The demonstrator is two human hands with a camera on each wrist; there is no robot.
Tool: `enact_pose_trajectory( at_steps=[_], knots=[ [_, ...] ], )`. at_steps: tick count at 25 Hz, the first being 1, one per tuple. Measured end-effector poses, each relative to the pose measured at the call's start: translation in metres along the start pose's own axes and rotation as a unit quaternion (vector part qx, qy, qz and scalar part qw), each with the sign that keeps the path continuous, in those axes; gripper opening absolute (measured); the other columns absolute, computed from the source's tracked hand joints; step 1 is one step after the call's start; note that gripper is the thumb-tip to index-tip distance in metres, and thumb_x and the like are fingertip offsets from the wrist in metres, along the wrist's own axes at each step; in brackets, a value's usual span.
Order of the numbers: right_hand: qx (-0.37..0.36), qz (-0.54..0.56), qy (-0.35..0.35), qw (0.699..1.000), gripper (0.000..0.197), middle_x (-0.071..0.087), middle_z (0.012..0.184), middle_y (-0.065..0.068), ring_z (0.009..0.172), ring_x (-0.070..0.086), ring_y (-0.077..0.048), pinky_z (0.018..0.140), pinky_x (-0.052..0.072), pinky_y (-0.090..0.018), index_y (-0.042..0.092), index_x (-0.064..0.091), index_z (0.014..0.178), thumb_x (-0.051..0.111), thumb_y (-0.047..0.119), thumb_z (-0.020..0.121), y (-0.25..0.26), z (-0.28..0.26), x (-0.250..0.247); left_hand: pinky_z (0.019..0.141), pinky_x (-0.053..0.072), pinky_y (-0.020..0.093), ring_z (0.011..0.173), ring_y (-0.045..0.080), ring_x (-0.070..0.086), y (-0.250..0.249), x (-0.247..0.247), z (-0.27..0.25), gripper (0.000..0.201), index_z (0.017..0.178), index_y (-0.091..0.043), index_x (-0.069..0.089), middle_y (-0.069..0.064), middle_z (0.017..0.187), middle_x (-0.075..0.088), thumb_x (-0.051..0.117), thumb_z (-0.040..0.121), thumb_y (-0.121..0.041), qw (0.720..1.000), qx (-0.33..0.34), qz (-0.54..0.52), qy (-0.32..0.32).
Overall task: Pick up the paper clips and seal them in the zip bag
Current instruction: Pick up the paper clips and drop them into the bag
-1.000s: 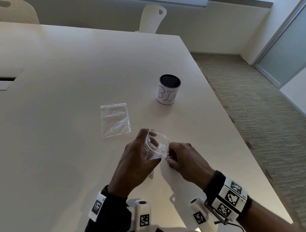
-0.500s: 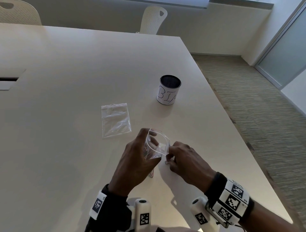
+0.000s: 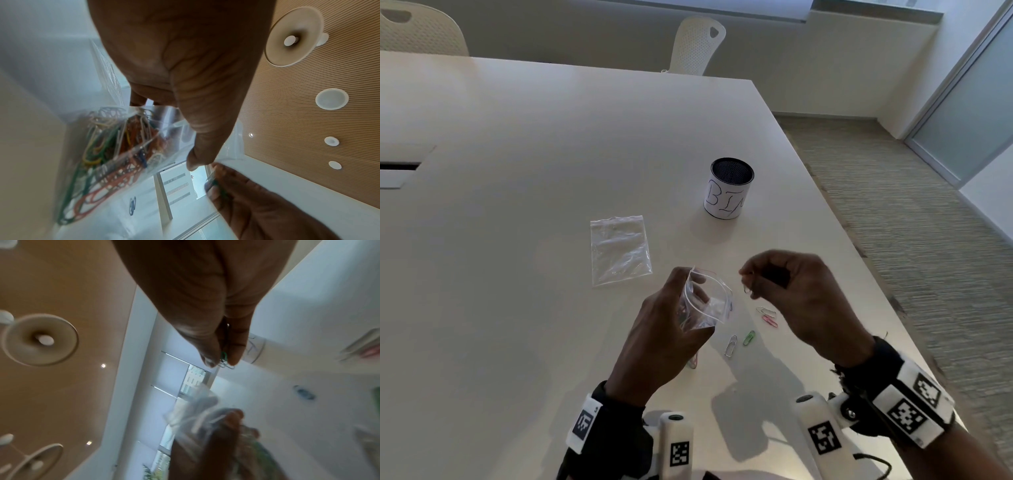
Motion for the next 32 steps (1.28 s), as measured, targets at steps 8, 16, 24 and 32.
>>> enact_pose_trajectory(
  at_steps=[8,16,24,32],
  knots=[
    [-0.136,-0.033,0.016,0.99,0.014,0.082,0.091,0.008,0.085,0.077,-0.003,0.083,0.062,-0.021,0.014,0.084,0.099,0.081,0.007,0.087,0.05,-0.008,0.022,0.073,0.06,0.017,0.089,0.001,0.072,-0.002,0.0,-0.002,0.054,0.117,-0.042,0.047,-0.017,0.1,0.072,0.084,0.084,-0.021,1.0,0.004,0.022,0.006],
    [-0.052,0.045,-0.01,0.998,0.011,0.082,0.084,-0.002,0.077,0.079,-0.019,0.082,0.065,-0.033,0.01,0.082,0.095,0.081,0.005,0.085,0.032,-0.001,-0.015,0.073,0.061,0.017,0.091,0.004,0.072,0.0,0.003,0.0,0.055,0.125,-0.031,0.054,-0.014,0.102,0.071,0.087,0.083,-0.023,1.0,0.003,0.008,0.007],
    [-0.106,-0.105,-0.032,0.988,0.014,0.082,0.089,0.011,0.08,0.077,-0.003,0.083,0.061,-0.019,0.017,0.084,0.101,0.08,0.012,0.089,0.017,0.004,-0.015,0.071,0.055,0.01,0.09,0.004,0.071,0.0,0.001,-0.001,0.052,0.122,-0.03,0.055,-0.014,0.099,0.072,0.086,0.082,-0.02,1.0,0.001,0.01,0.001],
    [-0.001,-0.372,0.121,0.92,0.028,0.063,0.112,-0.001,0.096,0.068,-0.021,0.087,0.055,-0.03,0.018,0.073,0.117,0.053,0.008,0.1,-0.076,-0.018,0.007,0.071,0.056,0.011,0.088,0.006,0.071,-0.001,0.001,-0.001,0.054,0.123,-0.031,0.054,-0.015,0.1,0.071,0.087,0.081,-0.018,1.0,0.001,0.013,0.002]
  ],
)
Point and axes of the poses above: each hand's wrist, its own z-axis towards the middle knuckle, its own x-axis out of the palm, y = z × x, the point moved 6 cm from there along z, towards the middle knuckle
